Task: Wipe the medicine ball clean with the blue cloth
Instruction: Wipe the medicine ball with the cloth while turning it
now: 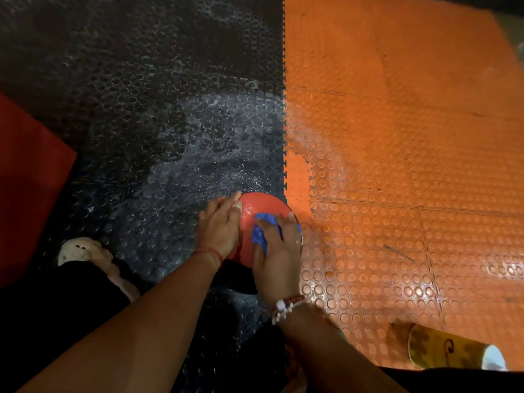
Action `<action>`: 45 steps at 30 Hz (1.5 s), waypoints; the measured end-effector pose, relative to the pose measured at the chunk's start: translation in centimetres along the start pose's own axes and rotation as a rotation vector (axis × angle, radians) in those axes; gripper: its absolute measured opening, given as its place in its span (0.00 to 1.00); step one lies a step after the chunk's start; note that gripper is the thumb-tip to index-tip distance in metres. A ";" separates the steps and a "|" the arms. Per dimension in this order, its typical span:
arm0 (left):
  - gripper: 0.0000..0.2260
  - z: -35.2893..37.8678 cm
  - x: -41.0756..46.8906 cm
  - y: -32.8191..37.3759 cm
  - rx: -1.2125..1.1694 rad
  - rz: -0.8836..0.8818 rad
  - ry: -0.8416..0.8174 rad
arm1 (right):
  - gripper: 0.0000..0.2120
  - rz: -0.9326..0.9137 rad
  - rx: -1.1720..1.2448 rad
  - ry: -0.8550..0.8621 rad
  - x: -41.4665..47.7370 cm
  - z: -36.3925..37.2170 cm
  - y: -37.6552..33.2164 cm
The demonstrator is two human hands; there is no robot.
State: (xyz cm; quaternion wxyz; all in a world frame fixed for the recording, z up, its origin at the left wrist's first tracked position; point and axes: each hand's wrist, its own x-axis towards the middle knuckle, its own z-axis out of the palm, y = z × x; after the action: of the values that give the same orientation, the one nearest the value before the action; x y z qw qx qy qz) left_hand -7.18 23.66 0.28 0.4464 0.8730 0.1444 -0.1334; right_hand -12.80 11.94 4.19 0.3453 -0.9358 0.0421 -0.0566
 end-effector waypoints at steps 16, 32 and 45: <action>0.20 -0.2 1.3 1.5 0.004 -0.121 -0.028 | 0.18 0.005 -0.018 0.018 -1.3 -0.2 0.8; 0.24 1.8 0.4 2.5 0.025 0.043 -0.064 | 0.19 0.226 0.033 0.215 0.6 -1.2 3.7; 0.23 1.9 0.5 1.7 -0.023 0.028 -0.046 | 0.14 0.479 0.032 0.215 3.2 -1.9 6.4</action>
State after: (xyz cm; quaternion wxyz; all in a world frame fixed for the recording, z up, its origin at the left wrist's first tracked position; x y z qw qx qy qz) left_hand -6.25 21.21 0.33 0.4613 0.8666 0.1232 -0.1453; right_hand -10.16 5.48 1.69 0.3572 -0.8821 0.2982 -0.0729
